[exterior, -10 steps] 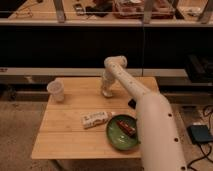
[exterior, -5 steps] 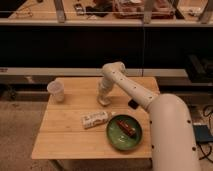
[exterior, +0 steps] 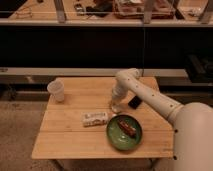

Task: Wipe the white sponge on the table

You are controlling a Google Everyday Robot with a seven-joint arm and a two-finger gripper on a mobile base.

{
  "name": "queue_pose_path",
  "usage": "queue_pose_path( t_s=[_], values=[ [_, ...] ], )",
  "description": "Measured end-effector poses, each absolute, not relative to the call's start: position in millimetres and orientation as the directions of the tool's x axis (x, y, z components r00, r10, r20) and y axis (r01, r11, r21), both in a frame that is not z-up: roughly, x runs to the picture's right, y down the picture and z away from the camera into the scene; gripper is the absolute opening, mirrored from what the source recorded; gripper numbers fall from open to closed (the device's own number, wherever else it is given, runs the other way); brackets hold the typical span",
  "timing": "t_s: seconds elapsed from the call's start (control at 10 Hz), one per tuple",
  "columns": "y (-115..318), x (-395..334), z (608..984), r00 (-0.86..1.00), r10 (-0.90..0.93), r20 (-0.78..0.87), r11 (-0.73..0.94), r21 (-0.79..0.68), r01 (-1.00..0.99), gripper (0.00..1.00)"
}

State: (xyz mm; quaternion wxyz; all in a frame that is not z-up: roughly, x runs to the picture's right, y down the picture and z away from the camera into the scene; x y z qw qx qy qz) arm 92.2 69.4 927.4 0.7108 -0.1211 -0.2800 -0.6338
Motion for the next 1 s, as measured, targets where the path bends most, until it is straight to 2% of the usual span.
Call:
queue_pose_path(
  t_s=[0.2, 0.4, 1.0],
  values=[
    [25.5, 151.8, 925.3, 0.185, -0.868, 0.46, 0.258, 0.1, 0.961, 0.0],
    [-7.0, 174.8, 932.3, 0.258, -0.878, 0.402, 0.314, 0.079, 0.946, 0.0],
    [-40.1, 112.3, 988.6, 0.21, -0.889, 0.407, 0.281, 0.125, 0.951, 0.0]
  ],
)
